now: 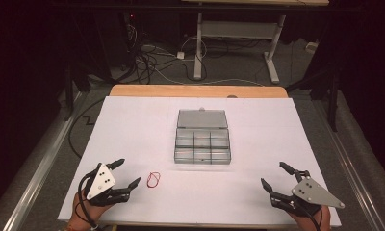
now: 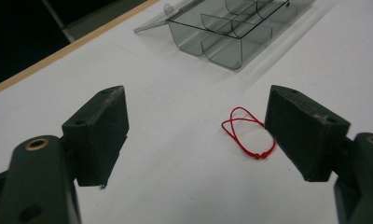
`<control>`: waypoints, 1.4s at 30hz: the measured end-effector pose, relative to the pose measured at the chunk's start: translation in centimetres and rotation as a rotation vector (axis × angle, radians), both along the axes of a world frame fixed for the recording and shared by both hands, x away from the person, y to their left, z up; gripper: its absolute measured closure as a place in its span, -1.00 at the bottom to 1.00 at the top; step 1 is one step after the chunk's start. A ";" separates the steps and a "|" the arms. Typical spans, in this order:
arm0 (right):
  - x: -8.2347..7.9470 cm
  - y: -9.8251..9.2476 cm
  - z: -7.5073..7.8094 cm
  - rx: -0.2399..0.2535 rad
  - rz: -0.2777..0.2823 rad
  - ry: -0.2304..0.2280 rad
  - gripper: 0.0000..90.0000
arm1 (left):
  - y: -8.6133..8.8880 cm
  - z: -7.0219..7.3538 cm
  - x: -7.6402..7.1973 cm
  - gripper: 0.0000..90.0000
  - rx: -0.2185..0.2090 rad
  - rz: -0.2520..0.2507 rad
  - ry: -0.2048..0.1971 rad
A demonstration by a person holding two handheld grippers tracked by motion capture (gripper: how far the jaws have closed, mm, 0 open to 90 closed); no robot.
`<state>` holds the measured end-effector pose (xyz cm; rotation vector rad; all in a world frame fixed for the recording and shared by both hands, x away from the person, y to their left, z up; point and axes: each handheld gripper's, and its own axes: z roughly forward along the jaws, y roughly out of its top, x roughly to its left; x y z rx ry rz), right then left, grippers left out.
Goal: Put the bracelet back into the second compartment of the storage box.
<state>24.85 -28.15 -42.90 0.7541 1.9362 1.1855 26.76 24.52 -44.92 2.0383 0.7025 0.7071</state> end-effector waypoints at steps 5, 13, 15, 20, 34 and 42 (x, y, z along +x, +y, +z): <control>0.4 -0.2 -0.5 -0.015 -0.018 0.012 -0.45 | -0.3 -0.3 0.6 -0.54 0.019 0.001 0.026; 0.4 0.1 -0.3 -0.024 -0.028 0.002 -0.47 | -0.7 -0.1 0.3 -0.51 0.008 -0.010 0.097; 0.3 0.2 -0.3 -0.024 -0.030 0.008 -0.47 | -1.1 -0.2 0.4 -0.49 0.008 -0.021 0.115; 0.8 0.6 -0.6 -0.031 -0.025 0.023 -0.47 | -2.1 -1.2 2.0 -0.48 0.027 -0.028 0.196; 1.0 0.8 -1.3 -0.061 -0.011 0.055 -0.46 | -3.7 -3.2 4.5 0.30 0.056 -0.037 0.383; 0.9 1.0 -1.3 -0.072 -0.015 0.038 -0.42 | -4.0 -3.1 4.8 0.85 0.047 -0.011 0.398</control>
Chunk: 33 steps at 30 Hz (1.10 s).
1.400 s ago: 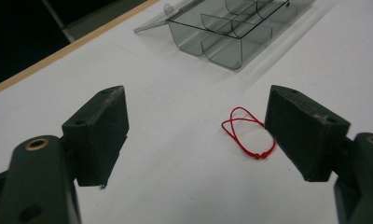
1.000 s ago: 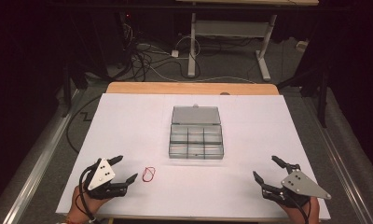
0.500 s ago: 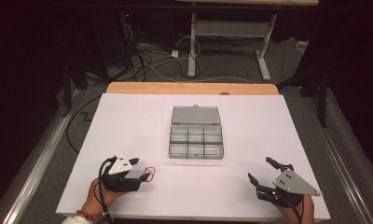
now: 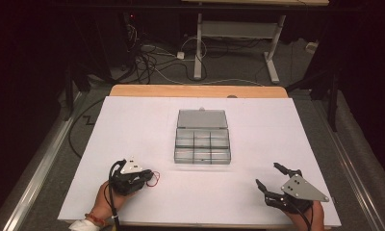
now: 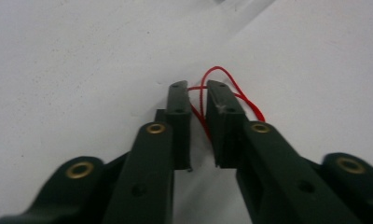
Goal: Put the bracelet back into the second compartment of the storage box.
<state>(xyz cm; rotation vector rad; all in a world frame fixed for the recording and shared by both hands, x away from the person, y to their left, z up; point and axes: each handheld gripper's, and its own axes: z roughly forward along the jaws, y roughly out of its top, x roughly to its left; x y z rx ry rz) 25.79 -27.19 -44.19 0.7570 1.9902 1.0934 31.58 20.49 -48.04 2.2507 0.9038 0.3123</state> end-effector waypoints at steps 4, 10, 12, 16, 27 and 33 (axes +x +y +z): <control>-0.2 0.0 0.2 0.010 -0.012 -0.039 -0.40 | 0.2 0.1 0.0 0.92 -0.003 -0.001 -0.003; -0.4 0.0 0.3 0.006 -0.012 -0.038 -0.40 | 1.1 0.9 -0.8 0.92 -0.037 0.020 -0.060; -0.4 -0.1 0.4 0.018 -0.008 -0.038 -0.40 | 1.4 1.2 -1.2 0.92 -0.040 0.018 -0.082; -0.6 -0.3 0.5 0.024 -0.008 -0.041 -0.40 | 1.7 1.9 -1.8 0.92 -0.059 0.021 -0.112; -0.5 -0.3 0.6 0.033 -0.006 -0.049 -0.41 | 1.7 2.8 -1.4 0.92 -0.076 0.034 -0.154; -0.5 -0.4 0.5 0.030 -0.011 -0.048 -0.41 | 1.0 3.3 -1.3 0.92 -0.070 0.011 -0.176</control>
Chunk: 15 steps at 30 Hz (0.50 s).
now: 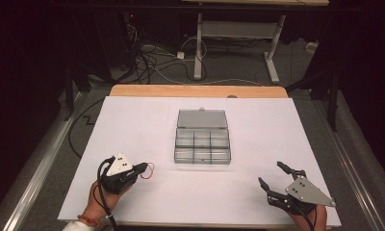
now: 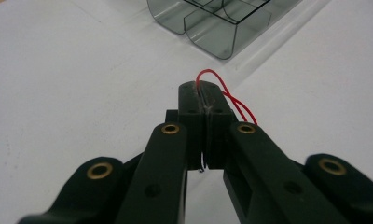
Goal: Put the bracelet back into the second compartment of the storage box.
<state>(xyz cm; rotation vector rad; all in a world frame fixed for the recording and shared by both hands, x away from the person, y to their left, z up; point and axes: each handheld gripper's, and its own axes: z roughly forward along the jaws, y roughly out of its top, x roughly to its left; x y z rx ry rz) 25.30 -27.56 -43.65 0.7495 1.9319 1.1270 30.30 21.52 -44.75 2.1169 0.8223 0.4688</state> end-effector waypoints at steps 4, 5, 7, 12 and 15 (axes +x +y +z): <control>0.1 -0.1 -0.1 0.006 -0.004 0.005 -0.41 | -0.4 0.3 0.3 0.92 0.001 -0.008 -0.010; 0.1 -0.1 -0.1 0.000 -0.004 0.004 -0.41 | -0.5 0.4 0.4 0.92 0.006 -0.010 -0.017; 0.2 0.0 -0.1 -0.002 -0.005 0.006 -0.41 | -0.9 0.7 0.6 0.92 0.010 -0.011 -0.037; 0.2 0.1 -0.2 0.000 -0.007 0.011 -0.41 | -2.0 1.5 1.4 0.92 0.007 -0.037 -0.061; 0.3 0.2 -0.2 -0.001 -0.005 0.012 -0.43 | -3.2 1.8 1.9 0.92 -0.057 -0.028 -0.079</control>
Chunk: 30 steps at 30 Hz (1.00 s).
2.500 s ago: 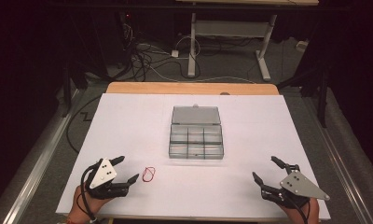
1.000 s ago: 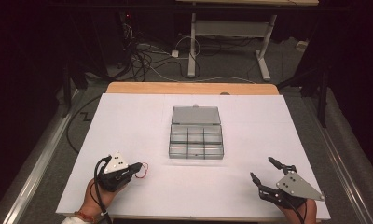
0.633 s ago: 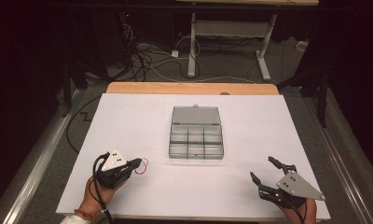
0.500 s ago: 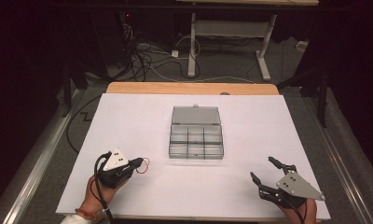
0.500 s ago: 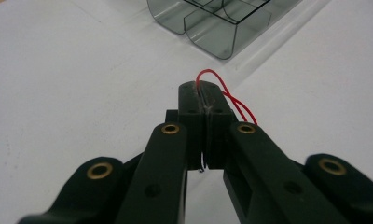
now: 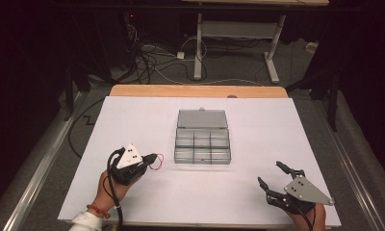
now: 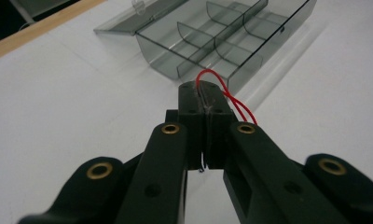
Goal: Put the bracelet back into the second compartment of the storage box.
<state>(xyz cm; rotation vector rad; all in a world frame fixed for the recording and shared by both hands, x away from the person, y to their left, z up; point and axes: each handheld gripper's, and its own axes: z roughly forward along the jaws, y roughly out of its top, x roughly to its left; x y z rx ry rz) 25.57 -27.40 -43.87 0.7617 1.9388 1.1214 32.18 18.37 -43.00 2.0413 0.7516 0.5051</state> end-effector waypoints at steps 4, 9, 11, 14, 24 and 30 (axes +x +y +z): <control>0.0 0.0 -0.1 0.003 -0.002 0.003 -0.44 | -1.1 0.6 0.8 0.92 -0.020 -0.020 -0.011; 0.1 0.1 -0.1 0.005 -0.006 0.003 -0.44 | -2.5 1.3 1.7 0.92 -0.032 -0.038 -0.024; 0.1 0.2 -0.1 0.005 -0.012 0.002 -0.45 | -3.1 1.4 2.0 0.92 -0.035 -0.047 -0.024; 0.2 0.2 -0.1 -0.001 -0.013 0.001 -0.45 | -4.1 1.7 2.5 0.92 -0.027 -0.068 -0.029; 0.2 0.5 -0.4 -0.021 -0.006 0.007 -0.47 | -8.0 2.4 6.5 0.92 0.025 -0.141 0.009; 0.3 0.2 -0.4 -0.015 -0.012 0.006 -0.47 | -10.2 2.1 9.1 0.92 0.062 -0.155 0.034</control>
